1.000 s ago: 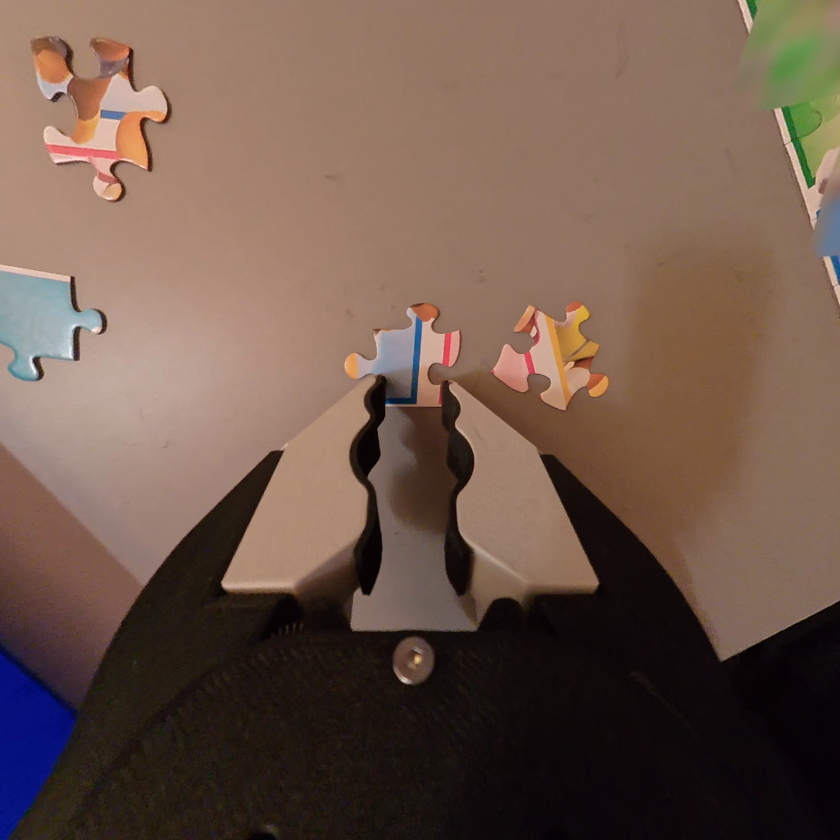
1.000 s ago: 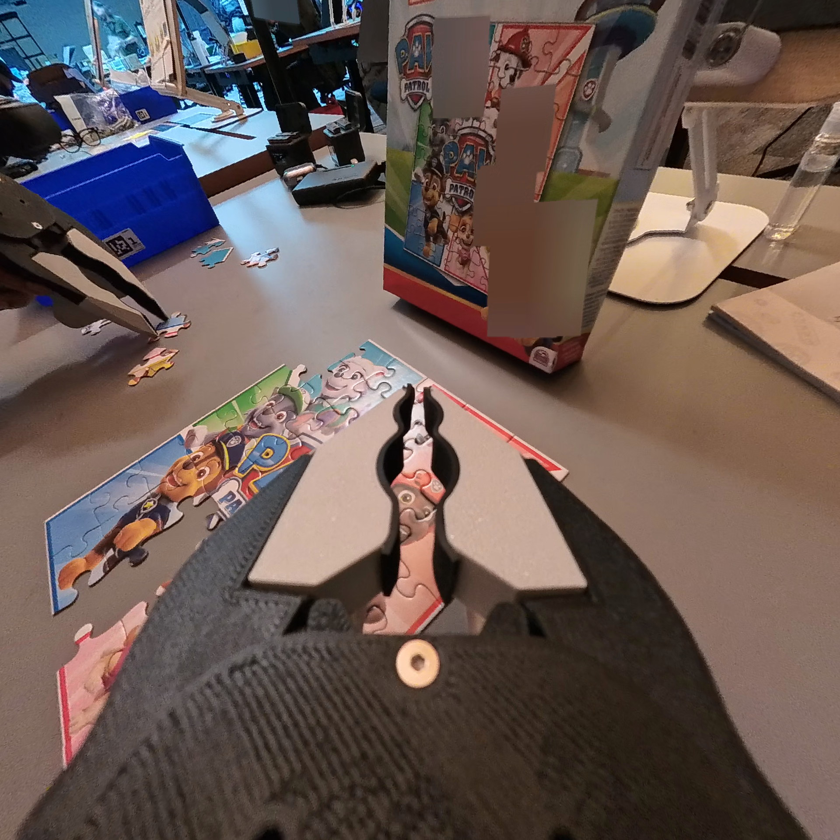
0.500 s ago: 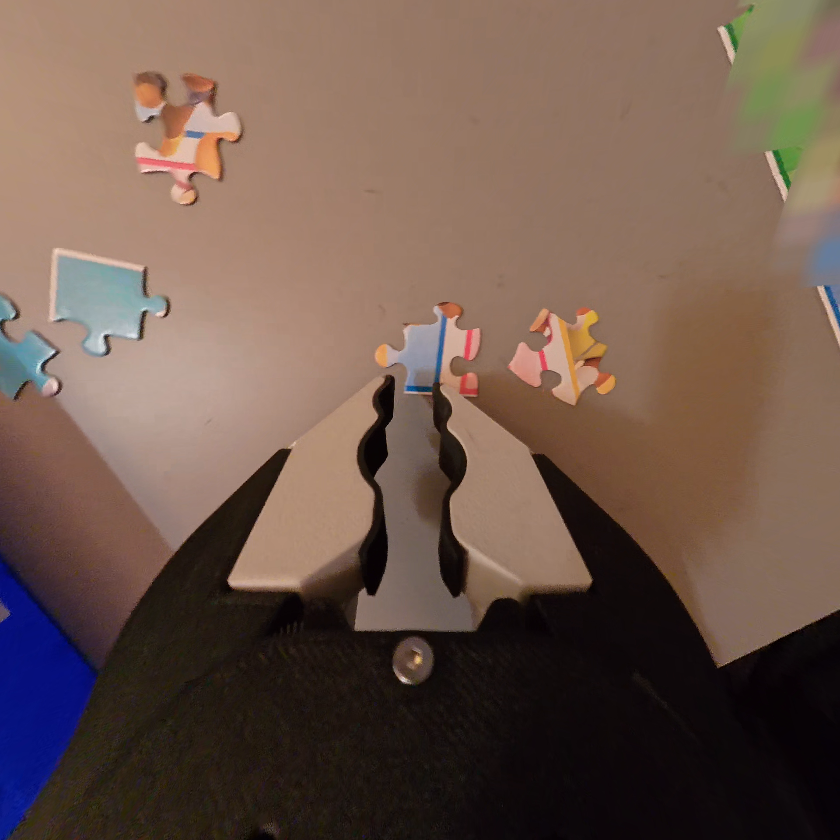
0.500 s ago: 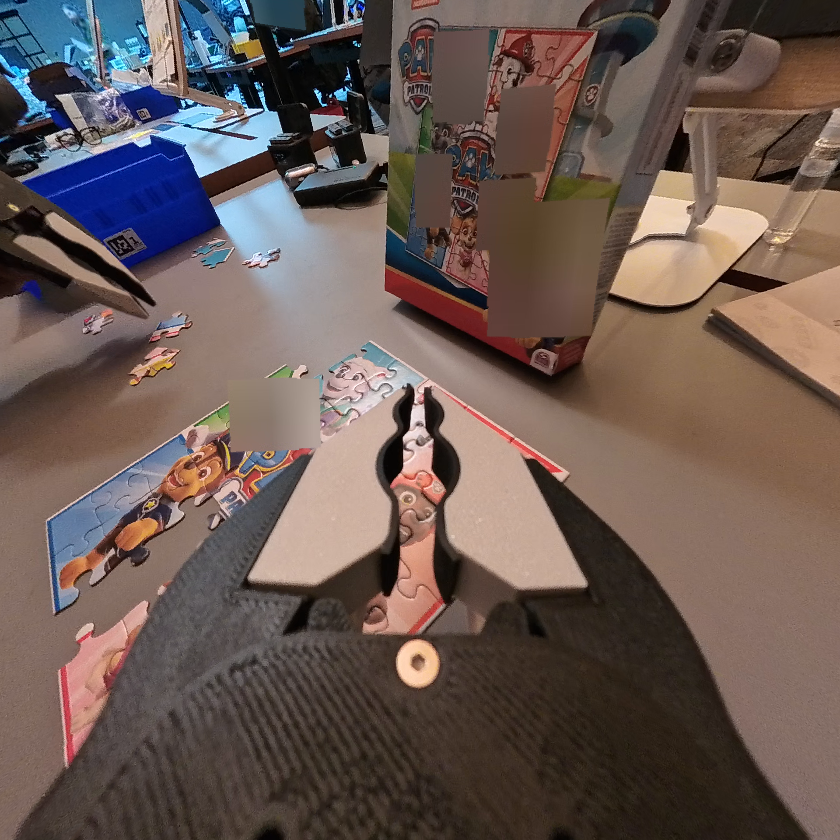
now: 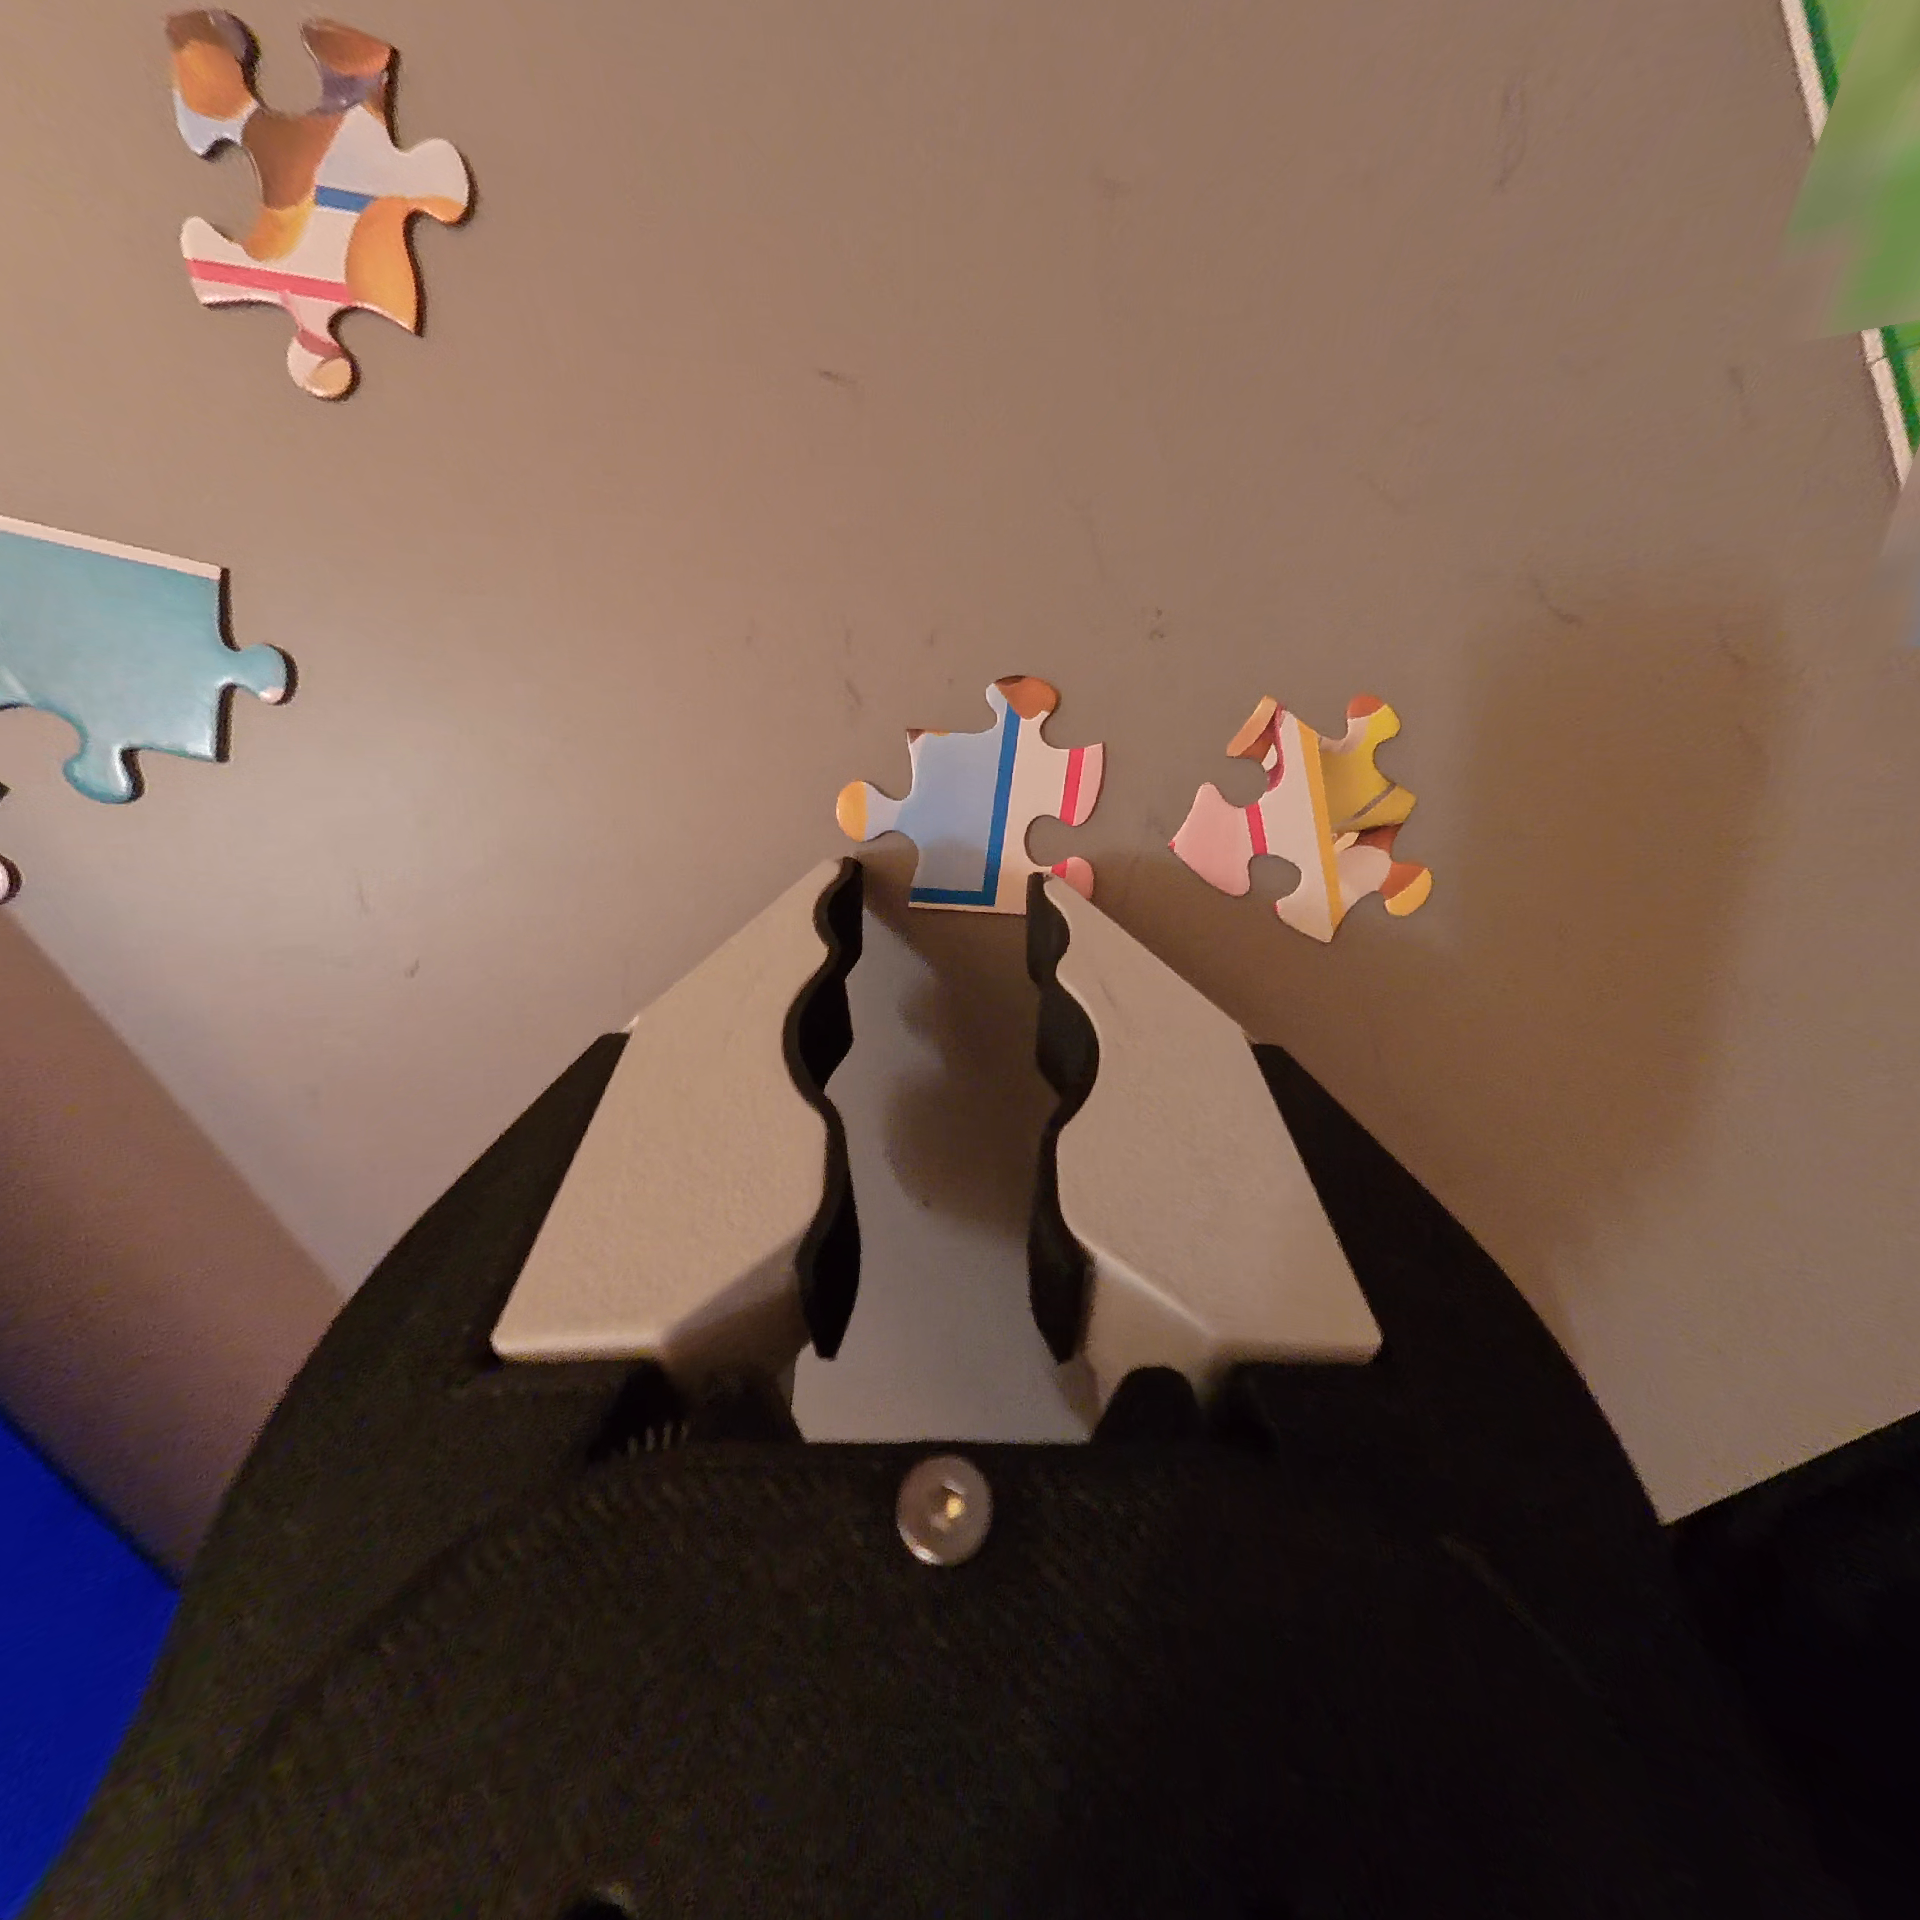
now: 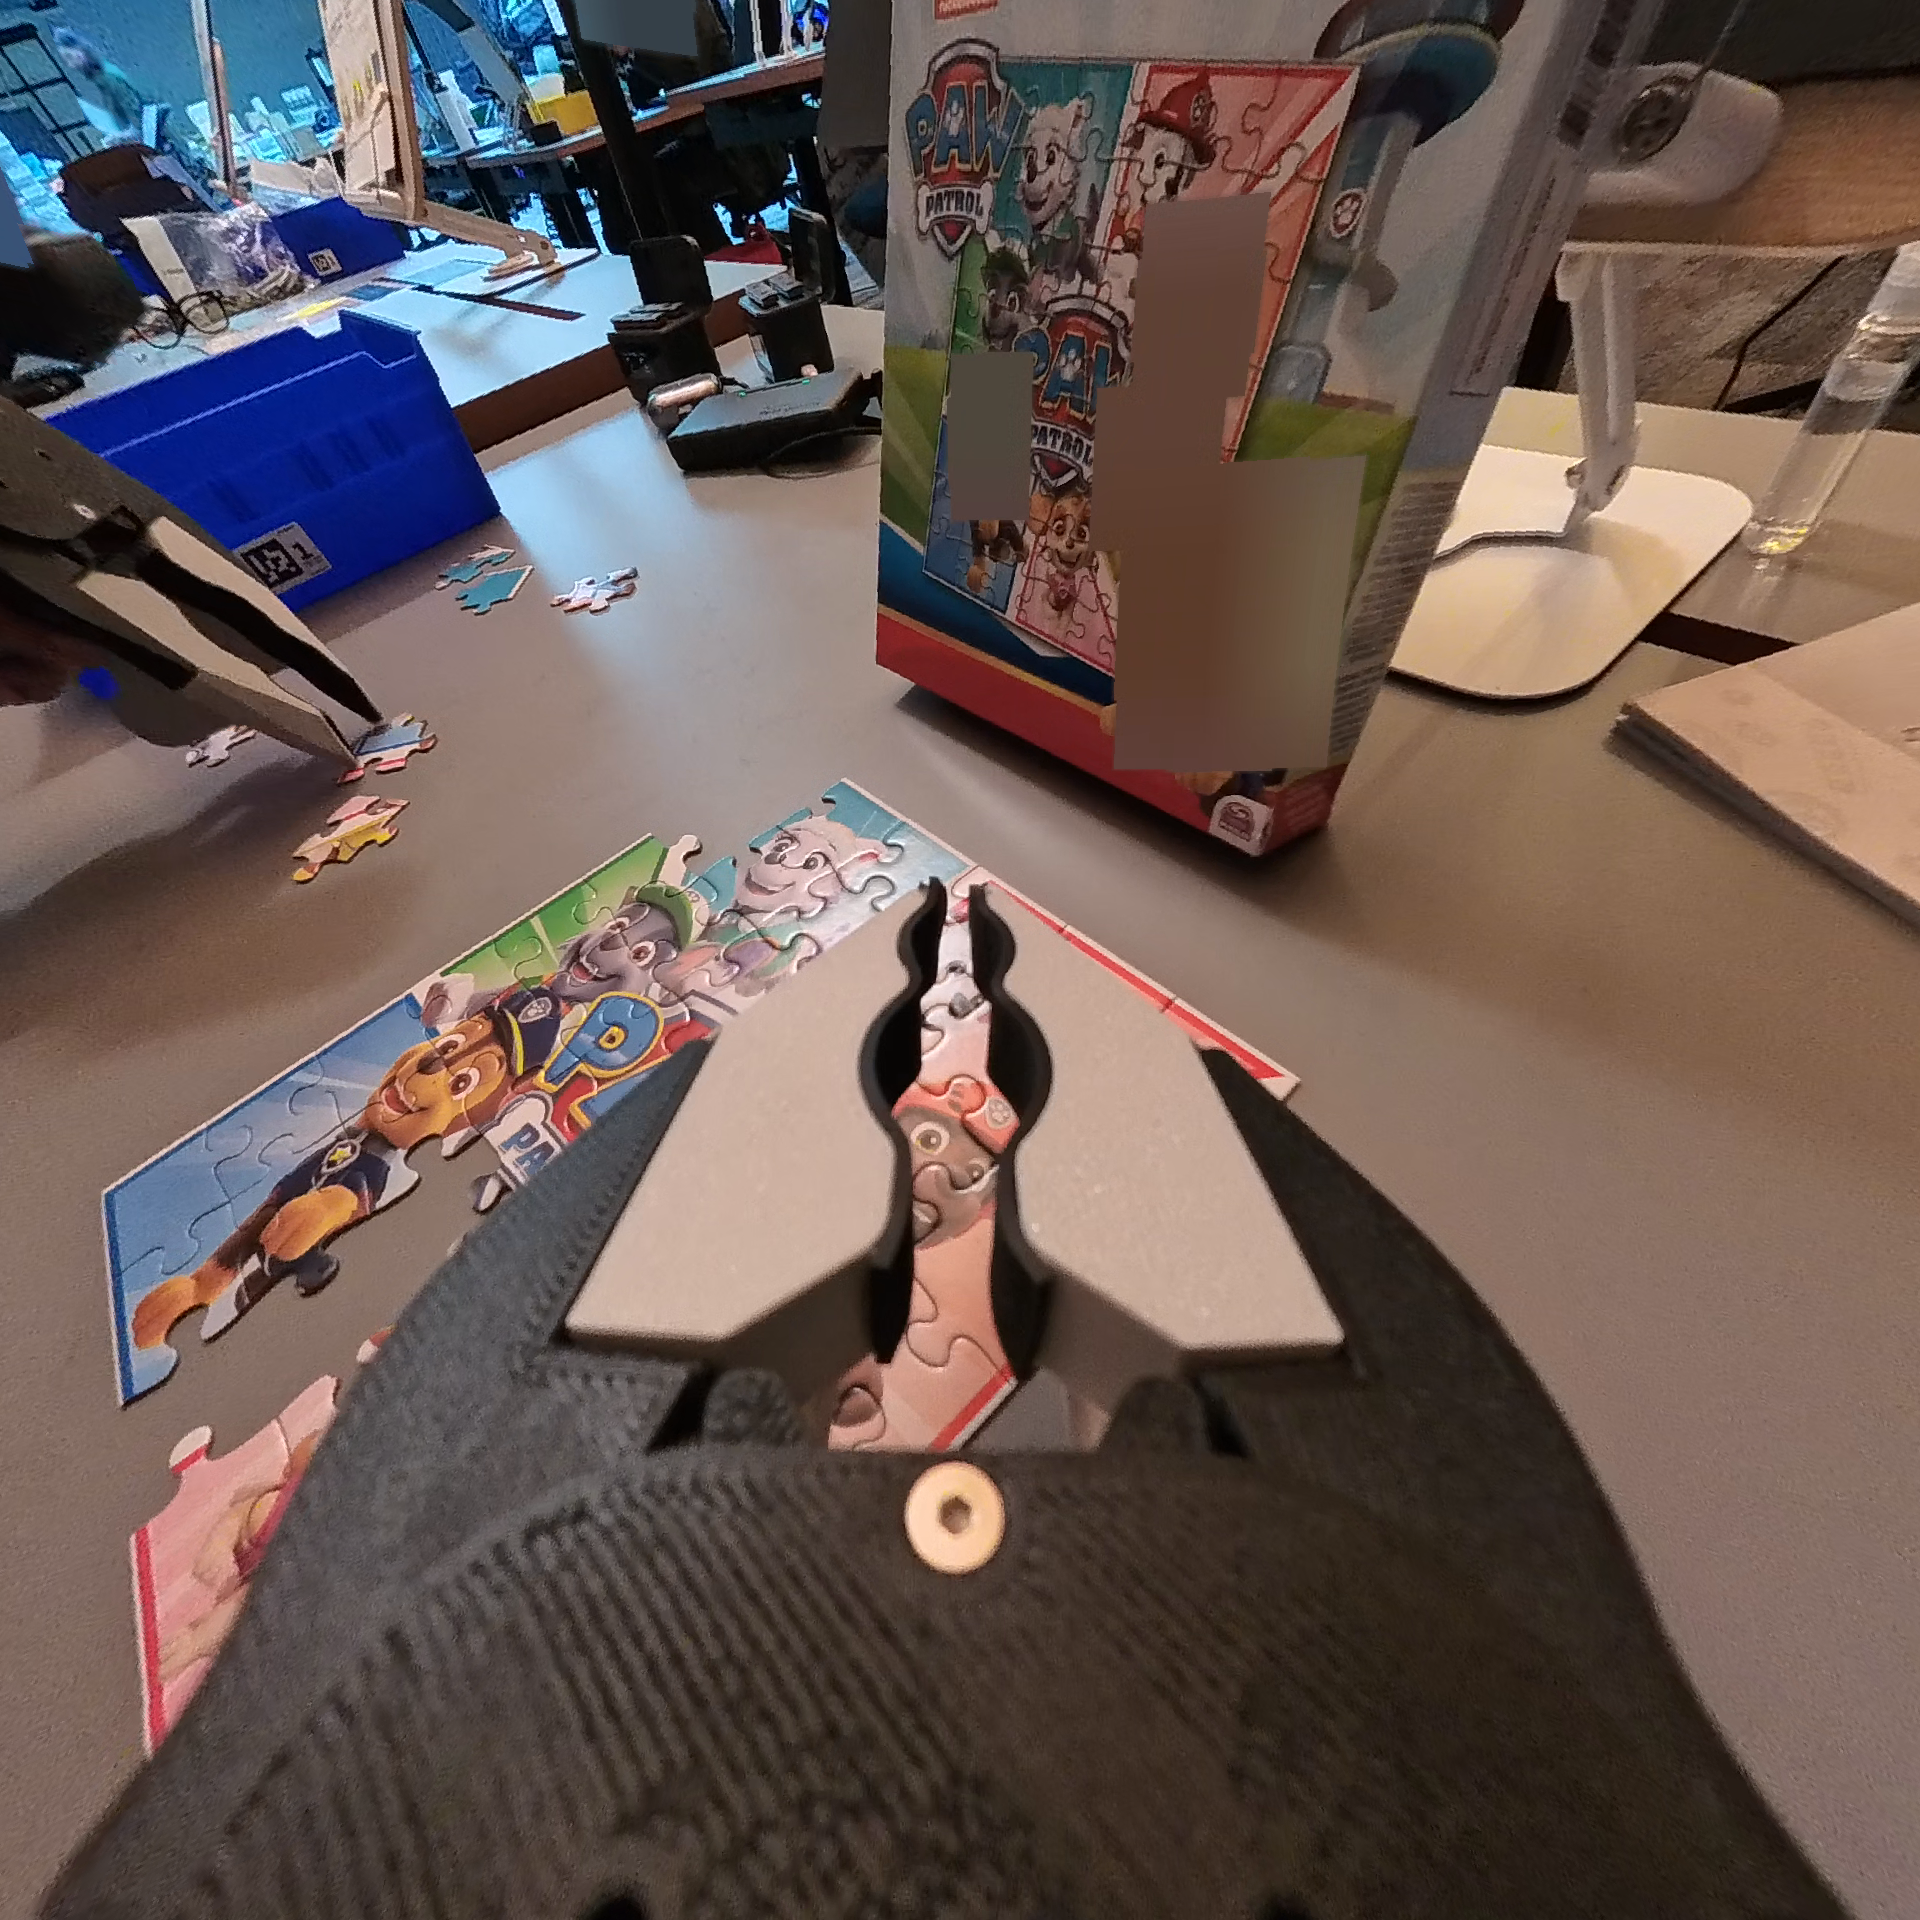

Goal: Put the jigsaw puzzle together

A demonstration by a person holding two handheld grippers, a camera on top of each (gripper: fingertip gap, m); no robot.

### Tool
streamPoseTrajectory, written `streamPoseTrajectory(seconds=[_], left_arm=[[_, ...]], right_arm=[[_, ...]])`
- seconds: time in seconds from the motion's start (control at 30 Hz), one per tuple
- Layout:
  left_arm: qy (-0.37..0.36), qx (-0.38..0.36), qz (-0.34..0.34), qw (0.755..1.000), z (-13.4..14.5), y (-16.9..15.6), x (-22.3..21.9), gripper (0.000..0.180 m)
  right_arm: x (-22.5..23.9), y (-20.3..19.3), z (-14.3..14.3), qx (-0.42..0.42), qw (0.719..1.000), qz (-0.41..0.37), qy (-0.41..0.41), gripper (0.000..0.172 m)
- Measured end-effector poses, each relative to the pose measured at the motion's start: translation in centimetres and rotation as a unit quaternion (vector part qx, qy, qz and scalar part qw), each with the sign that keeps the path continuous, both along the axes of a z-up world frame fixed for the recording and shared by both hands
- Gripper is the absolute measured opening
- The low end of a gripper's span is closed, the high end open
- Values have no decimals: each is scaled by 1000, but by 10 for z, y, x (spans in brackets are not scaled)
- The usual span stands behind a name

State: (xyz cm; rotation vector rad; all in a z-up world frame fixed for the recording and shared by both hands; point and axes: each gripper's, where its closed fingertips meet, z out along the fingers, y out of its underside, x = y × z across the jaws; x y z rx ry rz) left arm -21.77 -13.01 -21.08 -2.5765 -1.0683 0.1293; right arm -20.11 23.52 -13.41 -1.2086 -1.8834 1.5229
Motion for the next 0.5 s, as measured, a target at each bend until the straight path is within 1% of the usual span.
streamPoseTrajectory(seconds=[0.07, 0.17, 0.37, 0.5], left_arm=[[-2, 2, 2, 1000, 0, 1, 0, 33], [-6, 7, 3, 1000, -1, 2, 0, 32], [-8, 12, -15, 1000, 0, 6, 3, 21], [-2, 9, -25, 1000, 0, 7, 4, 19]], right_arm=[[0, 0, 0, 0, 1000, 1, 0, 3], [0, -1, 1, 2, 1000, 1, 1, 3], [0, -1, 1, 2, 1000, 1, 1, 4], [0, 0, 1, 1, 1000, 0, 1, 3]])
